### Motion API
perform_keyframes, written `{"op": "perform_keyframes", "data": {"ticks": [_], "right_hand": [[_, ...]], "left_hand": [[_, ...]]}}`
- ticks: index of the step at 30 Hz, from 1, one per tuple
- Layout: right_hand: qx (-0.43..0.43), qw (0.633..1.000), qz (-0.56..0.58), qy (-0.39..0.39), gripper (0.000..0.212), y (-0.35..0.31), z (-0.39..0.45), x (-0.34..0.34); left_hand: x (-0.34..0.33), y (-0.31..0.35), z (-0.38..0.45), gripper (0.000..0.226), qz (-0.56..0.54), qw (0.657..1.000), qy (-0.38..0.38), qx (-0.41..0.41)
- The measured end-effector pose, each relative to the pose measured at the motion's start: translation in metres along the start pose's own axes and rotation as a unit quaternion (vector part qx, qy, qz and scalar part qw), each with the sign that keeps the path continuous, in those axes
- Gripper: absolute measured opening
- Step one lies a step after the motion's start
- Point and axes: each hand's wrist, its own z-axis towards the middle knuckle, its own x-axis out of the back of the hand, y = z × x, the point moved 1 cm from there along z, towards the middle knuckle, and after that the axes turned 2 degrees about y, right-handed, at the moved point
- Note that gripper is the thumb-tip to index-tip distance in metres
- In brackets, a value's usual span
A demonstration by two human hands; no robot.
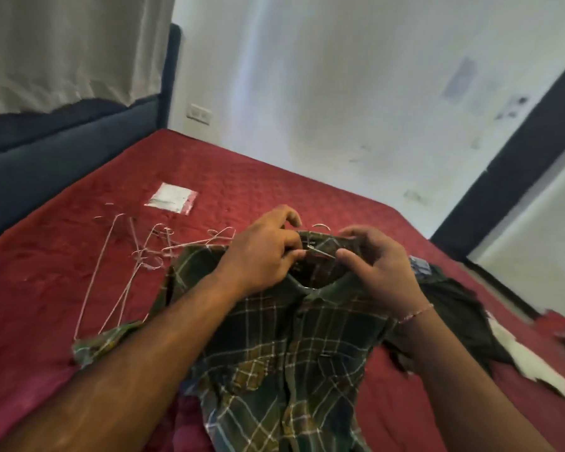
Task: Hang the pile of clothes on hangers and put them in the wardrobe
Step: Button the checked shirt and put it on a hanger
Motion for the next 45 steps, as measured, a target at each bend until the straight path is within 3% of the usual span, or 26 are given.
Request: {"op": "perform_keyframes", "data": {"ticks": [7,14,18,24,29,34,41,45], "right_hand": [[0.009,0.987,-0.112,0.114,0.025,-0.038,-0.009,0.142],[-0.036,0.940,-0.263,0.215,0.007,-0.033,-0.053,0.308],[-0.063,0.911,-0.324,0.246,0.015,-0.038,-0.123,0.392],[-0.102,0.909,-0.364,0.177,0.015,-0.079,-0.209,0.533],[-0.110,0.891,-0.361,0.253,0.017,-0.129,-0.222,0.642],[-0.164,0.858,-0.392,0.288,0.021,-0.198,-0.202,0.770],[-0.211,0.813,-0.438,0.320,0.034,-0.304,-0.182,0.829],[-0.237,0.782,-0.462,0.344,0.014,-0.379,-0.188,0.816]], "left_hand": [[0.018,0.097,0.113,0.013,0.015,0.989,0.077,-0.123],[-0.039,0.253,0.200,0.015,-0.005,0.960,0.110,-0.258],[-0.075,0.355,0.192,0.043,-0.055,0.949,0.142,-0.277],[-0.087,0.482,0.219,0.023,-0.099,0.948,0.141,-0.269],[-0.065,0.588,0.279,0.020,-0.210,0.930,0.110,-0.281],[-0.023,0.710,0.375,0.024,-0.233,0.911,0.077,-0.332],[0.038,0.784,0.436,0.032,-0.309,0.874,0.035,-0.373],[0.090,0.802,0.438,0.035,-0.346,0.843,0.041,-0.409]]}}
